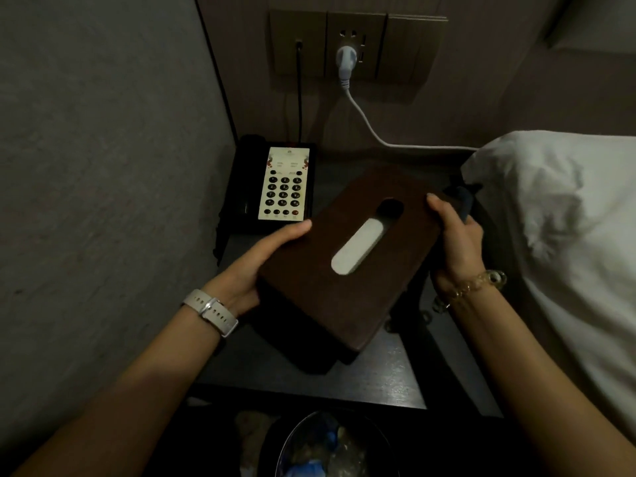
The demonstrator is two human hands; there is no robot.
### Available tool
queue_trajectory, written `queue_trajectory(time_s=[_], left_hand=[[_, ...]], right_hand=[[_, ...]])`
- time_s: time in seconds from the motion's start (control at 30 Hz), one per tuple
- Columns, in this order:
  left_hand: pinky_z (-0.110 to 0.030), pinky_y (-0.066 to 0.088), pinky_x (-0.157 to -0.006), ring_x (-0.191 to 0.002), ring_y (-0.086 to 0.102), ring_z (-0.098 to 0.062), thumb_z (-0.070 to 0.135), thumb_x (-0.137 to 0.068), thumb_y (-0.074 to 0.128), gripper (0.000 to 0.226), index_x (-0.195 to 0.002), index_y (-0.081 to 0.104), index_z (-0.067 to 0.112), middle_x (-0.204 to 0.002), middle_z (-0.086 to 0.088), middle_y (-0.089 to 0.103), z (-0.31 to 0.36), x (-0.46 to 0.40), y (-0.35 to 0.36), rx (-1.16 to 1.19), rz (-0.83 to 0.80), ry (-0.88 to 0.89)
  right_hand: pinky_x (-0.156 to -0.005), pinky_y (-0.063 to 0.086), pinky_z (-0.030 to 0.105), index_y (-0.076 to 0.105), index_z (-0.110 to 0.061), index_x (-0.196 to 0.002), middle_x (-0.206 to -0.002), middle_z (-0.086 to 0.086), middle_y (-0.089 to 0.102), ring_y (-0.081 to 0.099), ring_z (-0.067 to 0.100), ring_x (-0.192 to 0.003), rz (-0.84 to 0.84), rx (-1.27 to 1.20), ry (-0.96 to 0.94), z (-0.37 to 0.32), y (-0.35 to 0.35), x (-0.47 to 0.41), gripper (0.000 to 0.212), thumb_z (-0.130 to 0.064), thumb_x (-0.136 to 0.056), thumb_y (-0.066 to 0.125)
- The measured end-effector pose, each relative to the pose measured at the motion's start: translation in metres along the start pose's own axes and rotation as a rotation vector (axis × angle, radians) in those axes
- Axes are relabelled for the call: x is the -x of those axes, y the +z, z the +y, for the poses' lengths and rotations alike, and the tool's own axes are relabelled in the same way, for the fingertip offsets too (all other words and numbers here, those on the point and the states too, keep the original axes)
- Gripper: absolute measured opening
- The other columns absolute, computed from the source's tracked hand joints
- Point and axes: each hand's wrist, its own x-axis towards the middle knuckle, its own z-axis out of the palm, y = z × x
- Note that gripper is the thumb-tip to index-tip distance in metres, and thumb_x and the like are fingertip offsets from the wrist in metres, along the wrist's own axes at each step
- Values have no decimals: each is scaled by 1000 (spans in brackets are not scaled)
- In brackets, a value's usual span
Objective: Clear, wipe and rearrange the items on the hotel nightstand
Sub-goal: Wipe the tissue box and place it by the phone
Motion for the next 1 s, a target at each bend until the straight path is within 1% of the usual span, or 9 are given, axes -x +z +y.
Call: queue_trajectory(time_s=[0.07,0.13,0.27,0.43,0.53,0.67,0.73,0.83,1.0], left_hand=[[-39,50,-100,-113,64,-21,42,-77,69,47,-119,67,20,-125,-7,67,2,-2,-4,82,110,48],[-45,46,-105,-120,61,-23,44,-79,66,53,-127,62,21,-129,-6,65,1,-4,-3,110,154,75],[-46,47,-104,-118,63,-23,38,-80,70,63,-137,50,21,-129,-5,65,-6,-5,4,148,176,112],[-47,55,-91,-114,65,-23,31,-68,78,78,-137,42,31,-128,-4,64,-12,-6,6,130,165,44],[-46,56,-91,-114,65,-22,28,-70,78,78,-139,42,30,-130,-3,63,-5,-9,1,61,166,63],[-34,60,-80,-109,68,-17,29,-65,82,82,-138,45,29,-126,0,66,9,-6,-16,14,189,107],[-32,60,-77,-109,68,-18,28,-67,81,79,-137,46,29,-124,-1,68,13,-4,-24,4,182,105],[-31,60,-74,-107,69,-18,24,-73,76,68,-135,48,28,-120,-1,70,16,-2,-30,-9,168,99],[-26,59,-68,-99,71,-15,22,-72,72,55,-123,54,31,-106,4,75,15,-1,-32,-54,80,57]], right_hand=[[-63,57,25,62,-7,-117,-99,6,69,70,17,-81,100,-56,-53,0,0,1,40,-25,-83,73],[-71,59,29,61,-5,-117,-102,9,68,69,21,-86,174,-87,-101,0,1,1,40,-23,-84,73],[-89,57,39,58,1,-122,-117,17,67,67,28,-104,292,-106,-183,7,7,4,42,-17,-86,71],[-92,55,41,55,-1,-126,-121,16,65,66,26,-106,282,-88,-207,10,8,3,46,-19,-87,70],[-90,57,40,58,-9,-124,-116,11,68,69,23,-101,170,-26,-139,5,2,-1,45,-27,-85,72],[-69,59,27,64,-16,-116,-100,3,75,74,18,-87,-136,76,-8,-5,-10,-4,41,-34,-81,76],[-68,59,26,65,-15,-115,-99,4,76,74,19,-88,-263,153,25,-12,-15,-7,40,-35,-81,74],[-66,58,24,65,-12,-114,-97,6,75,73,18,-85,-352,232,89,-20,-20,-11,42,-39,-83,71],[-62,57,23,68,-17,-113,-97,7,75,73,16,-77,-456,340,165,-25,-27,-13,47,-50,-79,68]])
